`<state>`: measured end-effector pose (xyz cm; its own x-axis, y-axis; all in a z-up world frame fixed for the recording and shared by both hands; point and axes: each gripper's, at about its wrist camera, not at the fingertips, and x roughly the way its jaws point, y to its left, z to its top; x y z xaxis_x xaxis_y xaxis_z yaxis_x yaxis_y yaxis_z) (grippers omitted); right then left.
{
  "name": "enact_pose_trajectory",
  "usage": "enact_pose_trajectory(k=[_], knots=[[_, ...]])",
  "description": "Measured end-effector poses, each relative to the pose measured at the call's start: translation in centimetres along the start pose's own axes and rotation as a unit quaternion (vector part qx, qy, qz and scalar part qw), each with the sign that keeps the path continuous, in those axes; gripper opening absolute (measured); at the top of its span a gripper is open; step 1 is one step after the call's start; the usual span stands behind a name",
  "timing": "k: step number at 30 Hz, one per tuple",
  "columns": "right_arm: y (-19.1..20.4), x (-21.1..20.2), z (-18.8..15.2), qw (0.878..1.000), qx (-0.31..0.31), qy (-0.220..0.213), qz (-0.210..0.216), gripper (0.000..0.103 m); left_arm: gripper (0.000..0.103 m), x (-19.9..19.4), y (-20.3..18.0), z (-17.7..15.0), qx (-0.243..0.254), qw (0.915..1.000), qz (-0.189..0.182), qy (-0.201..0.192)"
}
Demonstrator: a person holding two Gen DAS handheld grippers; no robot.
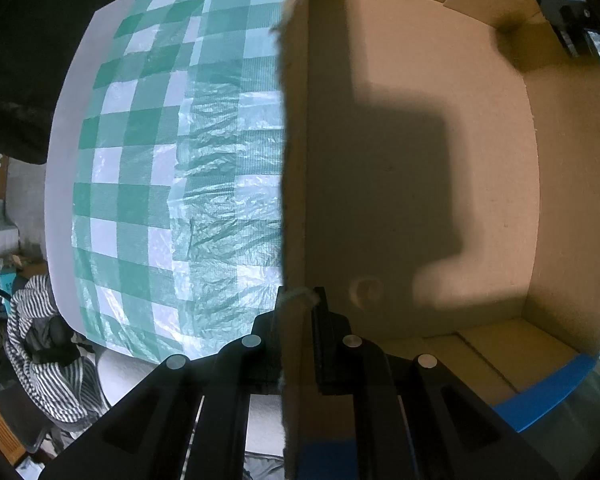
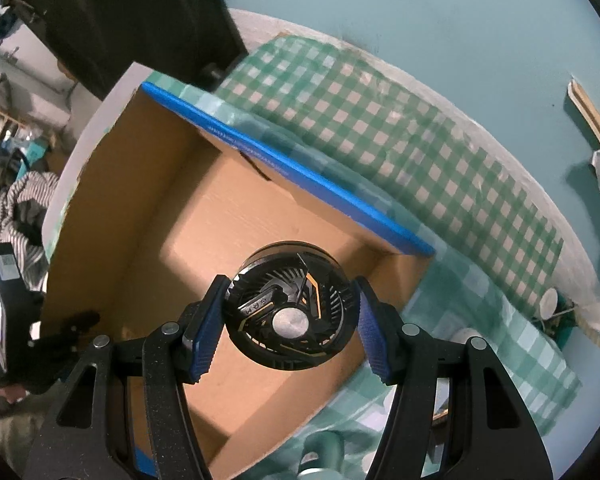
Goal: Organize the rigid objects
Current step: 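Carry the black fan into the box and open the right gripper, then move the right tool back to the objects and grasp the teal can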
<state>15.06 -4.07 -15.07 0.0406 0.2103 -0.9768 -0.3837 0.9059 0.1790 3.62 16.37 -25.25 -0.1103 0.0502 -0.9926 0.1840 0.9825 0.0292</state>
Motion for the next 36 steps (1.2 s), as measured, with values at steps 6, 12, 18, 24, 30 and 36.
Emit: enact_pose_trajectory(k=[6, 12, 18, 24, 30, 36], knots=[[-0.5, 0.5, -0.5, 1.0, 0.018, 0.013, -0.006, 0.062, 0.009, 0.4, 0.3, 0.1, 0.003, 0.9999, -0.005, 0.009], [-0.6, 0.7, -0.5, 1.0, 0.024, 0.008, -0.007, 0.062, 0.009, 0.0, -0.5, 0.0, 0.022, 0.9997, -0.002, 0.007], [-0.7, 0.0, -0.5, 0.999, 0.037, -0.006, -0.01, 0.063, 0.009, -1.3, -0.9, 0.1, 0.021, 0.9996, -0.004, -0.016], [-1.1, -1.5, -1.2, 0.998, 0.053, -0.025, -0.008, 0.065, 0.01, -1.5, -0.8, -0.1, 0.024, 0.9995, 0.004, -0.02], [-1.2, -3.1, -2.1, 0.997, 0.064, -0.043, -0.01, 0.071, 0.01, -1.7, -0.8, -0.3, 0.03, 0.9991, 0.007, -0.028], [-1.5, -4.8, -3.4, 0.995, 0.079, -0.055, -0.017, 0.071, 0.01, -2.8, -1.5, -0.3, 0.036, 0.9988, 0.0, -0.032]])
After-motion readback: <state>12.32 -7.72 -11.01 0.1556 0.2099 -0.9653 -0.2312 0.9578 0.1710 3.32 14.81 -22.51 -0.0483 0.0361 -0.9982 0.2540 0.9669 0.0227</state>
